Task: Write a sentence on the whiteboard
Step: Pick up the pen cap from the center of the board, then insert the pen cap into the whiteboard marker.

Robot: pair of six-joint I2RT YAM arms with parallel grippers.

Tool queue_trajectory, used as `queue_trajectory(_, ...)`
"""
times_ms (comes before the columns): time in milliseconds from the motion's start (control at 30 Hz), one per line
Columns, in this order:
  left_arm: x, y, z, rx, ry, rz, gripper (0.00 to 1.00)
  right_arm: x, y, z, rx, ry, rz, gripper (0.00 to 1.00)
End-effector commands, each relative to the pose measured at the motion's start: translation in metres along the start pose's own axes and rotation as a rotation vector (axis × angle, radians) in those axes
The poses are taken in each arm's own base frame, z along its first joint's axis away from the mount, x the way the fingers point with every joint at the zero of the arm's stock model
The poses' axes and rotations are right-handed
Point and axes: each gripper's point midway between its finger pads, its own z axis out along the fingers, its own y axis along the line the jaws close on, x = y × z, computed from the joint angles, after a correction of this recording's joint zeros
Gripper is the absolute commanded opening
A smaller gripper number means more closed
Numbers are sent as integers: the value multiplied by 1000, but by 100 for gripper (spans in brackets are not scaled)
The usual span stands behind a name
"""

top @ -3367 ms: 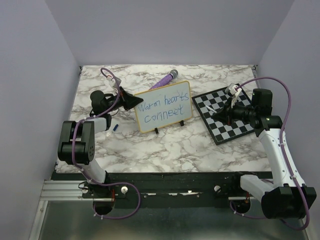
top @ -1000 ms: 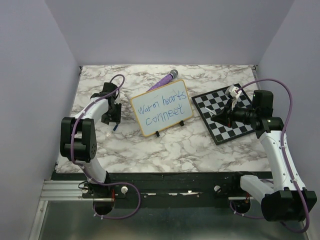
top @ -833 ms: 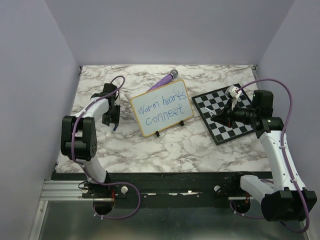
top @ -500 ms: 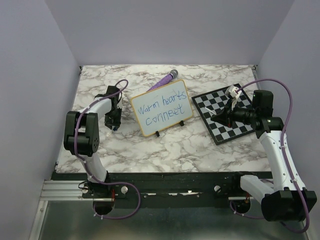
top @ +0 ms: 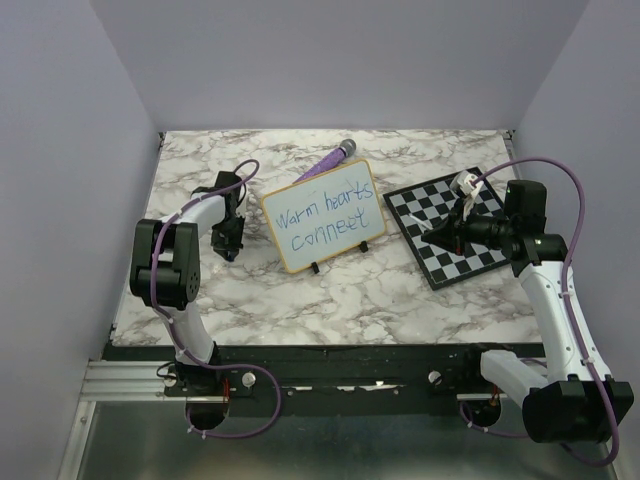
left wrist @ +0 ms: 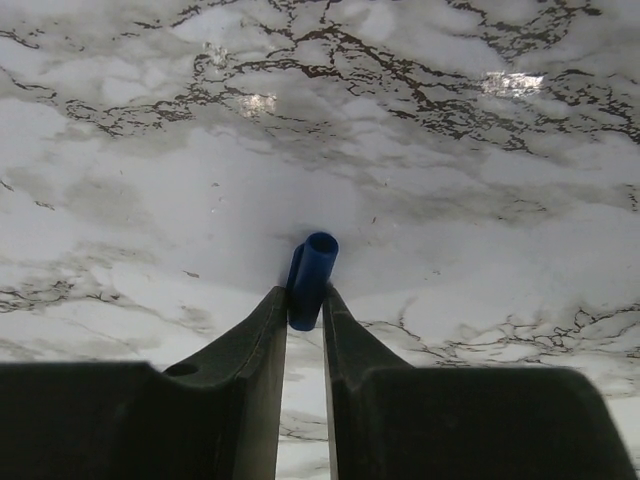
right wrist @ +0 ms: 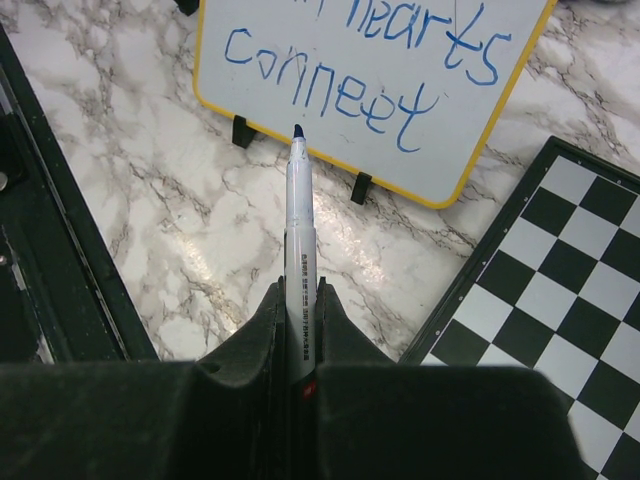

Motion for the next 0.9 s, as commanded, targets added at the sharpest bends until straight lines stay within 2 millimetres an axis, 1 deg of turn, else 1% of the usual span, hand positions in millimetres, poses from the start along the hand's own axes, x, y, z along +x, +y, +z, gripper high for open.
queue_trajectory(0,-2,2,10,-14,-5,22,23,-3,7,-3,-24,-10,1,0)
queue_trajectory(33,-3,1,9,-12,-12,26,16,-3,7,-3,-24,-10,0,1)
queue_trajectory(100,-5,2,6,-12,-32,31,11,-4,8,-3,-27,-11,-2,0)
queue_trajectory(133,-6,2,5,-12,-43,33,3,-4,8,-4,-27,-11,-2,1)
queue_trajectory(167,-7,3,2,-14,-57,35,2,-3,7,-4,-26,-10,0,1)
queue_trajectory(267,-12,4,-9,-18,-121,42,0,-5,9,-4,-30,-15,-7,1)
queue_trajectory(300,-17,4,-17,-15,-160,43,0,-4,9,-4,-33,-14,-2,1)
queue_trajectory(400,-21,3,-25,-7,-209,49,0,-4,10,-4,-36,-14,-2,1)
queue_trajectory(500,-25,3,-39,-4,-263,50,0,-4,10,-3,-39,-14,0,1)
queue_trajectory(600,-26,1,-46,11,-294,53,0,-4,11,-4,-43,-16,-3,0)
queue_trajectory(700,-27,-1,-60,25,-338,46,0,-4,11,-4,-45,-17,1,1)
queue_trajectory(733,-27,0,-69,26,-367,41,0,-4,12,-3,-48,-17,-2,1)
queue_trajectory(800,-27,-4,-80,53,-405,31,0,-4,13,-3,-54,-18,-1,1)
queue_trajectory(833,-26,-6,-93,64,-447,28,0,-4,13,-3,-56,-18,0,1)
queue_trajectory(867,-26,-7,-101,78,-471,26,0,-4,14,-3,-59,-19,-3,1)
